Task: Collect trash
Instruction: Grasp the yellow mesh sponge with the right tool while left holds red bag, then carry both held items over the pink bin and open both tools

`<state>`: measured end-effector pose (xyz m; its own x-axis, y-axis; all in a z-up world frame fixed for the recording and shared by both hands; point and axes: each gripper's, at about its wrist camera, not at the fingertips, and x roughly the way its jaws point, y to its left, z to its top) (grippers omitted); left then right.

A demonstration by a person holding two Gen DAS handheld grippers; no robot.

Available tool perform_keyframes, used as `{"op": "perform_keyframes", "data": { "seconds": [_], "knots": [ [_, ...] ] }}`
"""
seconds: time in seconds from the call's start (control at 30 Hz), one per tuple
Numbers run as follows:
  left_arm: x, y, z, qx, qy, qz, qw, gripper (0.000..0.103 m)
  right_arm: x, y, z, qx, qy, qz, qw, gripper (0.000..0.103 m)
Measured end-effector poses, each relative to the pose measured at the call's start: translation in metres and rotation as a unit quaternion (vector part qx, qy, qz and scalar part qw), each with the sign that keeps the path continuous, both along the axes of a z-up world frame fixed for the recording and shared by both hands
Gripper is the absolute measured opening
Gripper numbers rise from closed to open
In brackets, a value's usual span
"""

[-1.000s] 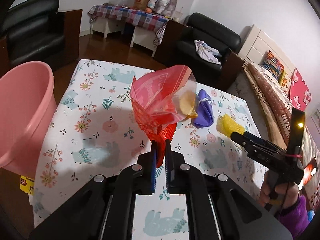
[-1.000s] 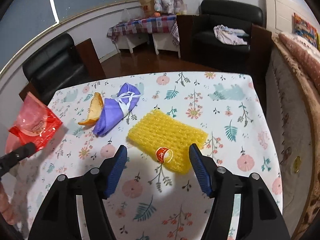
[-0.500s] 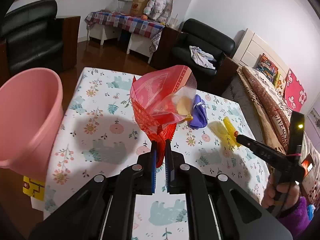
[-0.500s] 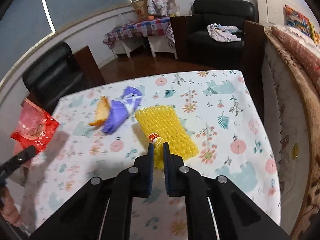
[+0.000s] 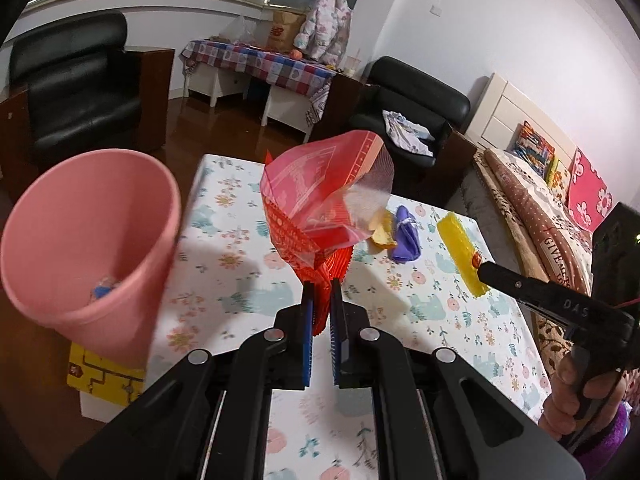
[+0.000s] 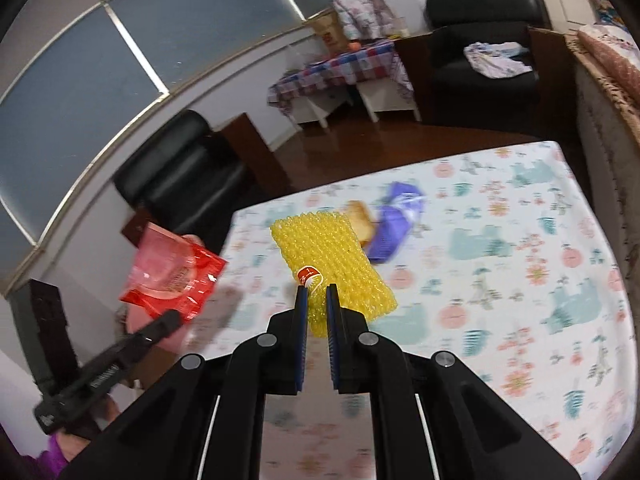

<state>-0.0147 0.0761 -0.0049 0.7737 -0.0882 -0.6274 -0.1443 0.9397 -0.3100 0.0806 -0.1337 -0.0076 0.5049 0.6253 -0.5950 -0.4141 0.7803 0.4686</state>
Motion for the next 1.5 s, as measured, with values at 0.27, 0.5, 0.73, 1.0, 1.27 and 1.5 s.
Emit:
{"op": "perform_keyframes", "data": {
  "seconds": [0.27,0.5,0.73,1.0,1.27,1.5],
  "knots": [
    [-0.026,0.034,0.013,0.000,-0.015,0.033,0.9993,0.006,-0.010,0.054,0.022,0.028,0.002,0.049,0.998,0.009],
    [-0.043,0.070,0.020,0.011,-0.018,0.076,0.9969,0.006,-0.019,0.113,0.039,0.039,-0.002,0.108,0.993,0.009],
    [-0.051,0.105,0.014,0.025,-0.001,0.114,0.9931,0.006,-0.026,0.182,0.040,0.039,0.013,0.167,0.985,0.009],
    [-0.050,0.135,0.000,0.043,0.028,0.145,0.9881,0.006,-0.023,0.242,0.017,0.029,0.050,0.194,0.979,0.009],
    [-0.045,0.152,-0.009,0.049,0.043,0.158,0.9852,0.011,-0.014,0.273,-0.006,0.004,0.064,0.200,0.978,0.010],
    [-0.046,0.156,-0.016,0.045,0.051,0.152,0.9860,0.044,-0.009,0.276,-0.016,0.001,0.068,0.198,0.978,0.029]
  ]
}}
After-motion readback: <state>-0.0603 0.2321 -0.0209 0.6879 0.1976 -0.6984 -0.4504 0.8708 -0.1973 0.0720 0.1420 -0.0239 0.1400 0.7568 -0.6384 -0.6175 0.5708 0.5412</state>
